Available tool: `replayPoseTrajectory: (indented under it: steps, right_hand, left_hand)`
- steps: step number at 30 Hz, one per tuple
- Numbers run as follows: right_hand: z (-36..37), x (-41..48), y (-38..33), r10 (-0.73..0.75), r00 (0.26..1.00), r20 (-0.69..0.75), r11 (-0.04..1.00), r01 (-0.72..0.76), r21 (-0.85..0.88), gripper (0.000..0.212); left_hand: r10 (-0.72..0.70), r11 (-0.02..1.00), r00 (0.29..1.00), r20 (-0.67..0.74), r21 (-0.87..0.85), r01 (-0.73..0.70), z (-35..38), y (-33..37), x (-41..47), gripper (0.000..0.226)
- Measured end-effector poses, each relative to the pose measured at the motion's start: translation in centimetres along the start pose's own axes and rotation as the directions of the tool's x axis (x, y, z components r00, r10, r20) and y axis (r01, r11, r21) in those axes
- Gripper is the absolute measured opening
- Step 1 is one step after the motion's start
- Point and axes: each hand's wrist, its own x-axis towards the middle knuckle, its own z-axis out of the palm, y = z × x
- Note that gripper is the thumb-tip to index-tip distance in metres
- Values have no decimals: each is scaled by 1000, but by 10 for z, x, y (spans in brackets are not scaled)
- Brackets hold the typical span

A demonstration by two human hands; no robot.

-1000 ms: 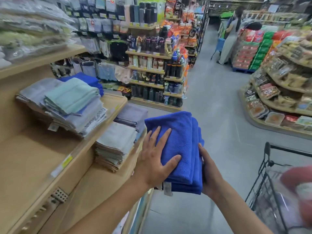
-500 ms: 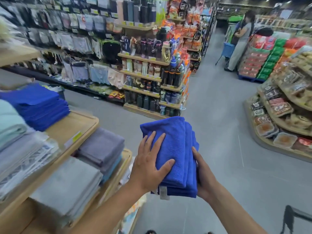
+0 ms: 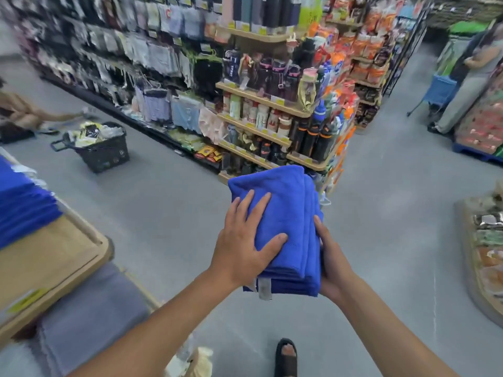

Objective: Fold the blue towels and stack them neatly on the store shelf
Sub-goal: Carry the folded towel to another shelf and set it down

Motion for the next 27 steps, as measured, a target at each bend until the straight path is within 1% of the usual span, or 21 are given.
replayPoseTrajectory:
  steps: [3,6,10,12,16,18,21,24,27]
  right_hand:
    - [-8,78,-38,113,986,125,993,-108,-42,60]
    - [2,148,-67,240,941,240,969,-217,-115,61]
    - [40,224,-79,415,830,373,909,-360,-211,64]
    - [65,257,-74,478,770,423,877,-395,-272,64]
    - [126,315,-54,602,627,494,795,-415,-442,68]
    - [160,339,-38,655,537,532,754,-413,-512,68]
    - [215,366,-14,722,406,560,692,-424,-584,67]
    - [273,380,7,754,263,602,653,-401,-643,64]
    - [333,382,32,781,106,616,610,-347,-713,63]
  left_hand:
    - [-104,994,988,-110,18,107,13,-15,53,79]
    - [-222,972,950,-219,32,234,12,-26,93,78]
    - [-360,912,859,-365,55,406,-7,-51,123,79]
    - [-405,876,801,-440,64,478,-20,-66,131,81]
    - [-470,791,642,-606,35,611,-50,-95,133,84]
    - [-476,752,558,-680,15,660,-66,-111,130,85]
    - [-479,657,426,-767,8,754,-95,-132,124,85]
    - [-455,564,285,-844,-25,825,-126,-143,116,85]
    - [-390,493,138,-911,-80,866,-154,-146,101,86]
